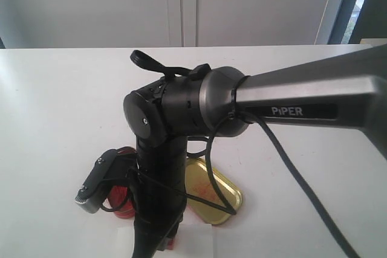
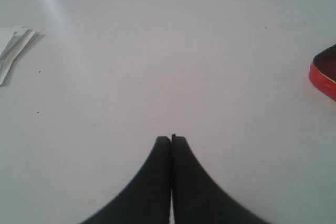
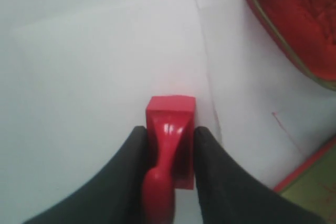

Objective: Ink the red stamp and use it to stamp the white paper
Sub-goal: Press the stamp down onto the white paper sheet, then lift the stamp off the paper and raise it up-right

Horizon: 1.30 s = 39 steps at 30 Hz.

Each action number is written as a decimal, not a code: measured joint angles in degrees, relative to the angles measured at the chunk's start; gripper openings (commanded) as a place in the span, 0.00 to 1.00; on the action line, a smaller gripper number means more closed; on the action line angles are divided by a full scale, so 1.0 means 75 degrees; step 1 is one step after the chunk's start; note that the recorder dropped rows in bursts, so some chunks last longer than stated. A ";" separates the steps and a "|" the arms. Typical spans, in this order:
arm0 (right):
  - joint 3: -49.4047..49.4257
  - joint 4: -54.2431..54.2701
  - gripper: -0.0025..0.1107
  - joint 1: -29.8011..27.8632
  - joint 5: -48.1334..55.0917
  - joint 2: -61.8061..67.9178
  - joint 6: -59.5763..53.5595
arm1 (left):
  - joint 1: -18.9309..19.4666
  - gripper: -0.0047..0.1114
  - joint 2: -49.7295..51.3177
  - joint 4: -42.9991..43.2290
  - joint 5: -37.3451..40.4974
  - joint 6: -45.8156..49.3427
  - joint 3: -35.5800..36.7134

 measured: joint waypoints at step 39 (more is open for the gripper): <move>-0.0354 0.0963 0.02 -0.1424 0.0461 -0.0869 0.0720 | 0.0000 0.04 0.0000 0.0000 0.0000 0.0000 0.0000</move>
